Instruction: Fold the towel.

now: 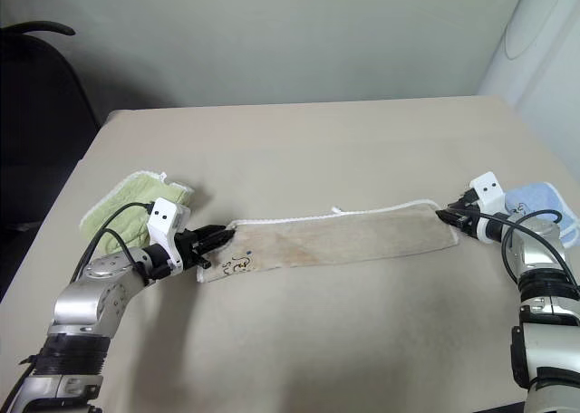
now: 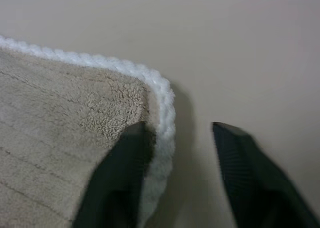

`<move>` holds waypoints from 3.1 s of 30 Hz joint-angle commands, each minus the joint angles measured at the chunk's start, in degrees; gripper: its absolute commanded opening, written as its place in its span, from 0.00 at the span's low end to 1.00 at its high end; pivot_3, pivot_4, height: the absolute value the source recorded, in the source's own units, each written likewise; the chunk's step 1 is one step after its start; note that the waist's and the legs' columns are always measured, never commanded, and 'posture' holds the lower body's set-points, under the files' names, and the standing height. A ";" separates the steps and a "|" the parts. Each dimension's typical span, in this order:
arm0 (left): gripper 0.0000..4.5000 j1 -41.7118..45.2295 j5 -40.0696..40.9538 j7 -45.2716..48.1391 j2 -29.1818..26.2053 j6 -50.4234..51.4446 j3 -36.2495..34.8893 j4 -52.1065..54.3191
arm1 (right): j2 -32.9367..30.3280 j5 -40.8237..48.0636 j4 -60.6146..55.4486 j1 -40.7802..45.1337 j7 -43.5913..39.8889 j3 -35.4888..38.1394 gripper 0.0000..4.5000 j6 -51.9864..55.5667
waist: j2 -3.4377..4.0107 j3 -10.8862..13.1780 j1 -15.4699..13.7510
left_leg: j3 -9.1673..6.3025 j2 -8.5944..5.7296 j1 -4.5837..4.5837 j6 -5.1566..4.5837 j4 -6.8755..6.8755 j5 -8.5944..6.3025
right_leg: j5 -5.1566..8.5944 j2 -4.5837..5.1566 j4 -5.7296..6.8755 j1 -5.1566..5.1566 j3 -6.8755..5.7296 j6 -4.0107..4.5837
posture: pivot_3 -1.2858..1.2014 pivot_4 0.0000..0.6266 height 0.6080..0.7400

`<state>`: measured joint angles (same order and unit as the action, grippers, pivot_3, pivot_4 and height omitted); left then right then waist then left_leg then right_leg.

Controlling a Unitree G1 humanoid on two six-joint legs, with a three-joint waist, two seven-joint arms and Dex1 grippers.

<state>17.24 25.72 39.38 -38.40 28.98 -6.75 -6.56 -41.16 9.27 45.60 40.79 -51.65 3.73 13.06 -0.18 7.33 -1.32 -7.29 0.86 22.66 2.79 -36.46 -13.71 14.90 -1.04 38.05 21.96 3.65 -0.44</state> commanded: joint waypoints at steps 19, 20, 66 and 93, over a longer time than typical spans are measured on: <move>0.72 -8.26 4.82 -9.84 5.65 0.06 -12.79 20.67 | 2.23 39.46 -38.86 -23.80 15.43 37.04 0.97 55.39 | -0.05 0.01 -0.04 | 0.04 -0.06 0.00 -0.01 -0.20 0.12 | -0.04 -0.17 -0.09 -0.14 0.11 -0.10 | 0.52 0.24 1.00; 0.72 -8.14 5.25 -9.62 5.86 0.38 -12.38 21.22 | 3.15 40.16 -39.25 -24.10 17.29 37.92 0.97 56.92 | -0.07 0.01 -0.03 | 0.04 -0.08 -0.07 -0.05 -0.21 0.09 | -0.04 -0.18 -0.09 -0.21 0.13 -0.11 | 0.52 0.24 1.00; 0.72 -7.31 7.87 -9.38 9.22 1.77 -6.98 26.52 | 9.28 34.44 -27.93 -12.34 28.48 28.59 0.00 49.19 | -0.26 -0.06 0.99 | 0.00 -0.17 -0.65 -0.88 -0.59 -0.75 | -0.21 -0.58 -0.25 -0.43 1.34 -0.48 | 0.52 0.24 1.00; 0.72 -6.11 6.34 -9.78 11.50 1.01 -4.24 26.05 | -4.13 0.48 -51.15 -7.49 1.73 -19.65 0.00 17.63 | -0.08 0.05 0.86 | -0.01 -0.13 -0.62 -0.86 -0.62 -0.82 | -0.16 -0.67 -0.22 -0.40 1.37 -0.58 | 0.52 0.24 1.00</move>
<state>10.92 32.05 29.72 -27.11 31.19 -10.64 17.71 -45.84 11.48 -4.25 31.89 -49.58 -14.98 31.60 -0.25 7.38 -0.46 -7.31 0.73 22.03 1.93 -37.07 -14.53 14.75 -1.70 37.83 21.57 5.02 -1.02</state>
